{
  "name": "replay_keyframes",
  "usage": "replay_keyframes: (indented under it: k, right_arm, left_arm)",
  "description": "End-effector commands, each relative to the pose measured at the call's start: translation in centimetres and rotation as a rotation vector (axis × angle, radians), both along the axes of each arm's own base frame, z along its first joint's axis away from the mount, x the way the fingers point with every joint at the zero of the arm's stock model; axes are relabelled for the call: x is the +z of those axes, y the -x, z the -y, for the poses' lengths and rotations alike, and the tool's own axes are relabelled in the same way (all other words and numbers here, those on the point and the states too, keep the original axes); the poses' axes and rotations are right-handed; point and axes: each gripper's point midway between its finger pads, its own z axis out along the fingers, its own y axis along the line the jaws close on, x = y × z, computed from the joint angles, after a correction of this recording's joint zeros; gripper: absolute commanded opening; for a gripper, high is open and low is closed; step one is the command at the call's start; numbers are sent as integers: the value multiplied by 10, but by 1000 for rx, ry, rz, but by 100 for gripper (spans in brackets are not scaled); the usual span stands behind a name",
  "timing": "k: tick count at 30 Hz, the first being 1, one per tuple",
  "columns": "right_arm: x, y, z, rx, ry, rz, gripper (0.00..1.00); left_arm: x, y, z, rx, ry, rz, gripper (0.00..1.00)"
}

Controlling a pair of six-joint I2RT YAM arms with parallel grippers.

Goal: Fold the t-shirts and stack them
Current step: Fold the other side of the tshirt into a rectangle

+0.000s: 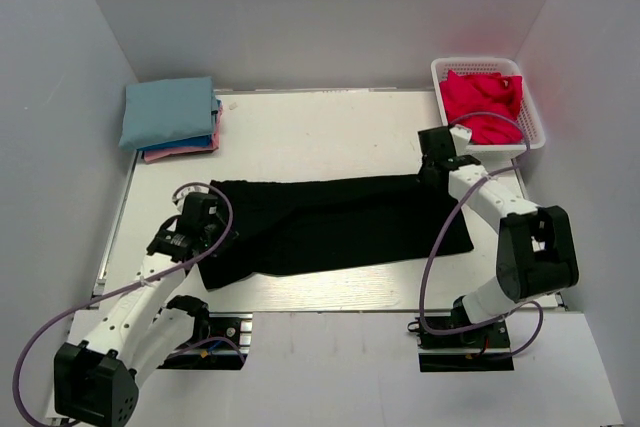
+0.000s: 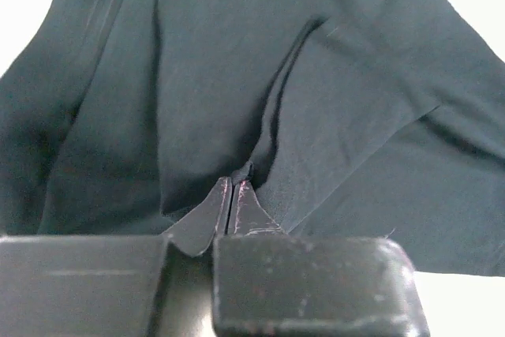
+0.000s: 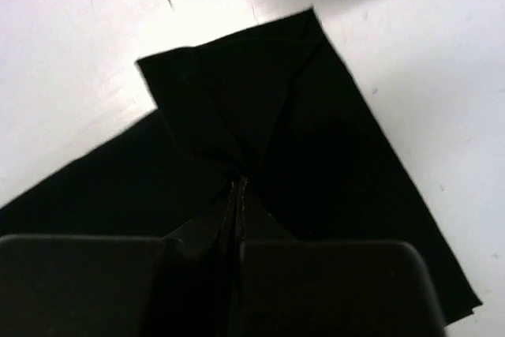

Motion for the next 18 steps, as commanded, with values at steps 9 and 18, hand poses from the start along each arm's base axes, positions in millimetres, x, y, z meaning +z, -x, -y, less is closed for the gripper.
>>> replay_keyframes:
  k: [9,18]
  right_arm:
    - [-30,78,26,-139,-13,-113,89]
    - [30,43,6,61,-21,71,90]
  left_arm:
    - [-8,60,4,31,55,-304,100]
    - [60,-33,1,24,-40,23,100]
